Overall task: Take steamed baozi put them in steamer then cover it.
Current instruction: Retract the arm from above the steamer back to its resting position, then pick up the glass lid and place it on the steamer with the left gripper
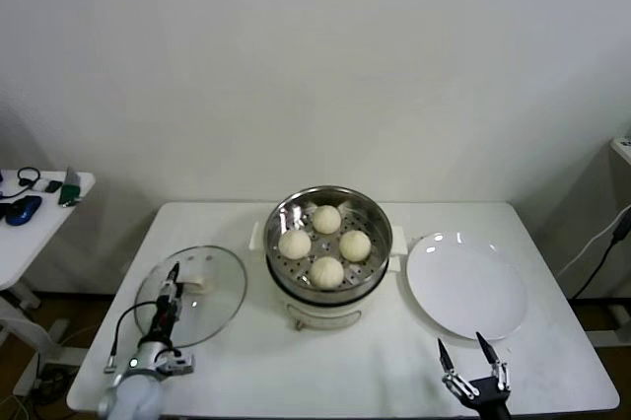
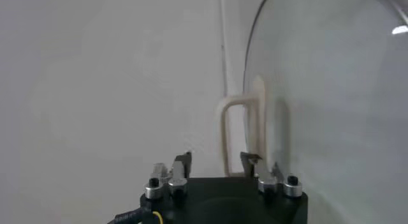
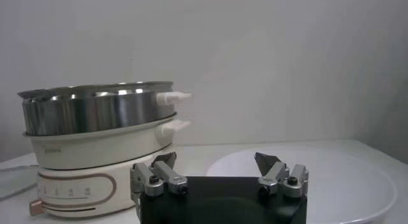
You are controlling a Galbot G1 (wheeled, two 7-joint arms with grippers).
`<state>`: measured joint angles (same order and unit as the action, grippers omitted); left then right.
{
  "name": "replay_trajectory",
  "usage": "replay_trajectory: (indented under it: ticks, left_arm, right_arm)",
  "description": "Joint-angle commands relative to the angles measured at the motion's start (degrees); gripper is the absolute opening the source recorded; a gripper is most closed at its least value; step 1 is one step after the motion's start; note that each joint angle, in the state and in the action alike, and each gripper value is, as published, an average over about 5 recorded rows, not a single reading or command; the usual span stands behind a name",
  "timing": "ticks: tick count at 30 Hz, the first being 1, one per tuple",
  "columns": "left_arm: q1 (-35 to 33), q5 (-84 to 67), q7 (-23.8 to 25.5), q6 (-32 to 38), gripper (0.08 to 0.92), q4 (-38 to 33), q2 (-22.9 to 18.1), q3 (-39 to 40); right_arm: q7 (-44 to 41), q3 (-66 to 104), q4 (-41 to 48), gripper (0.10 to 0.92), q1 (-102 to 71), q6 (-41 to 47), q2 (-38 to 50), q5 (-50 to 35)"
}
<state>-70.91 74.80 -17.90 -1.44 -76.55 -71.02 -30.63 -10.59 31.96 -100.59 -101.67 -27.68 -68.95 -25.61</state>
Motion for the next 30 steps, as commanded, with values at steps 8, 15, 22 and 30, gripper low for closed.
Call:
replay_trajectory:
  ticks: [8,15,22,30]
  left_arm:
    - [1.3,-0.3,-1.4,0.3,0.320,1.9,-0.8,0.2]
    - [-1.5,-3.6,0.8,-1.6,0.148,-5.4,1.1,0.4]
    - [-7.3,-13.8,11.7,-11.7,0.144,-24.0,9.2,-0.2]
    - [-7.2,-21.5,21.3,-27.1,0.144,-42.1,18.9,-0.1]
  right_arm:
    - [-0.1,-0.2,-0.9,0.823,-0.4,0.3,-1.0,0.1]
    - [0.1,0.2,-1.1,0.823,-0.3,0.5,-1.0,0.1]
    - [1.8,0.9,-1.3,0.823,0.2,2.3,-1.7,3.0]
    - [4.1,1.4,-1.1,0.823,1.1,3.5,-2.3,5.5]
